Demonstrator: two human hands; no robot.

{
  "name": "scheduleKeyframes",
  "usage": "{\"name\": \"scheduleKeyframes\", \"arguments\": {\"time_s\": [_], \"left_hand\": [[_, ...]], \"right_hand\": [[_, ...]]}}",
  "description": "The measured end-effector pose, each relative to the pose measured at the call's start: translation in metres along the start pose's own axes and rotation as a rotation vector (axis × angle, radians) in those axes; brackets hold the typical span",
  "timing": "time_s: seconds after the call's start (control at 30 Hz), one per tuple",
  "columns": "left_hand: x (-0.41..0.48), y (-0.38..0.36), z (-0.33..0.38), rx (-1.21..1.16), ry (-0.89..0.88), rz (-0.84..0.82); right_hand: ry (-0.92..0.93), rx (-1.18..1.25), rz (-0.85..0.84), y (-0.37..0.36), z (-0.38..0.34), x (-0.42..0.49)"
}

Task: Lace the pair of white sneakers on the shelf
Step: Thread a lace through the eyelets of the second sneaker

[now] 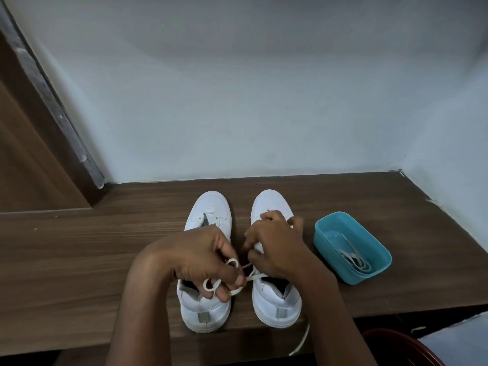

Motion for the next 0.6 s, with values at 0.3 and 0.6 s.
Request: {"name": "scheduleKeyframes", "arguments": {"time_s": [0.3,0.6], "left_hand": [[-0.008,0.011,-0.008,-0.078,0.008,0.032],[-0.007,0.018,-0.016,-0.098,-0.008,0.073]], "right_hand": [[0.068,-0.093,-0.22,0.008,-0.009,-0.006],[-0.179,0.455,0.41,0.022,0.006,0.004]]}}
Point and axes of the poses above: each hand's wrist, its own x-axis towards the middle knuckle, its own y-axis out of the back of the hand, z = x × y, the point moved 1 cm from there along x, towards the middle knuckle, and after that the axes turned 13 degrees about -x, right-handed, at the moved point
